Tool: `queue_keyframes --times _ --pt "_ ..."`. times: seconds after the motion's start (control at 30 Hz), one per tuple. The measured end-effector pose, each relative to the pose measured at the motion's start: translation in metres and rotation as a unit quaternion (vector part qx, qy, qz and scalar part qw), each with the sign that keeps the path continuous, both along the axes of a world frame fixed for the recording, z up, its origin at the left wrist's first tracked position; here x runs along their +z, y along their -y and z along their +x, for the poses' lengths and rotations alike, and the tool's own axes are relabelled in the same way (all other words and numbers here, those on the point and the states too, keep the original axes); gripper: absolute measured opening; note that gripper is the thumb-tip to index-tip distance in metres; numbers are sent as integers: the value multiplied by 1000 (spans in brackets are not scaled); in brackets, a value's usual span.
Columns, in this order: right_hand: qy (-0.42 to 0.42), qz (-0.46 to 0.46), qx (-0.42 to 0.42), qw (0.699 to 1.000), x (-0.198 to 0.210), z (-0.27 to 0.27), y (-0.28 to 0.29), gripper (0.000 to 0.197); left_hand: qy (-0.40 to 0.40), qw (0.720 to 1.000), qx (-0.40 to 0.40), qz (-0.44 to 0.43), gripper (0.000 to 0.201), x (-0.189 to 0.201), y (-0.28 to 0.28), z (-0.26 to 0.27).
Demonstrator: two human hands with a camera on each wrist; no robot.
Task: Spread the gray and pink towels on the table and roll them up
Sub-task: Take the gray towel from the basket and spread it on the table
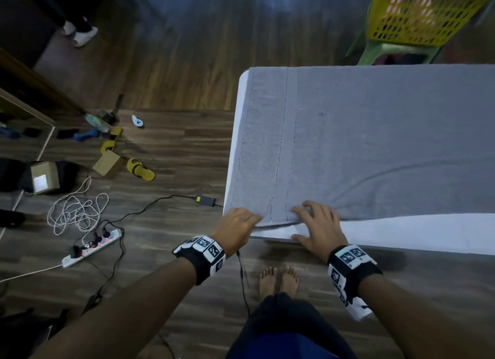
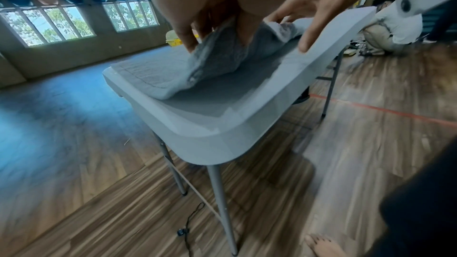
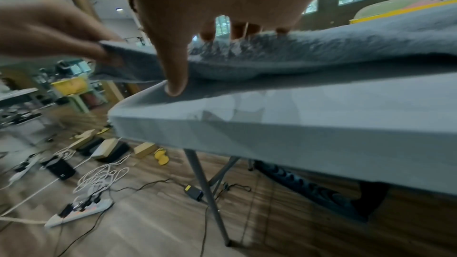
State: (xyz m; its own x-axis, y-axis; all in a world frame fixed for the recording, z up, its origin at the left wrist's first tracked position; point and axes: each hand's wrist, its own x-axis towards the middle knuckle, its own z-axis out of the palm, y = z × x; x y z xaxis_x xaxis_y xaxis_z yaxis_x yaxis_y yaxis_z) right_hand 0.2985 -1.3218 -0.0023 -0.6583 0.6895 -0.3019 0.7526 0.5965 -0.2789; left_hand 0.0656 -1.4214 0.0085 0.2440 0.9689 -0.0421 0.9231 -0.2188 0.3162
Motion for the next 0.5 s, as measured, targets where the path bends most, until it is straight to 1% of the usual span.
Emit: queue_keyframes --times 0.07,0.13,0.2,0.27,0.37,0.5 --pt "-35 54 -7 998 1 -8 12 56 3 1000 21 -14 39 2 11 6" --pt "-71 89 -35 993 0 -10 19 45 -2 998 43 -52 41 6 21 15" --pt "-108 107 -53 987 -1 -6 19 42 -14 993 57 -101 44 11 27 24" --pt "-136 124 -55 981 0 -1 19 41 -26 988 70 -132 45 11 32 32" --pt "-158 144 -26 977 6 0 19 39 -41 986 93 -134 44 10 33 39" --pt "-159 118 21 980 5 -10 28 33 -21 987 117 -106 41 11 33 39"
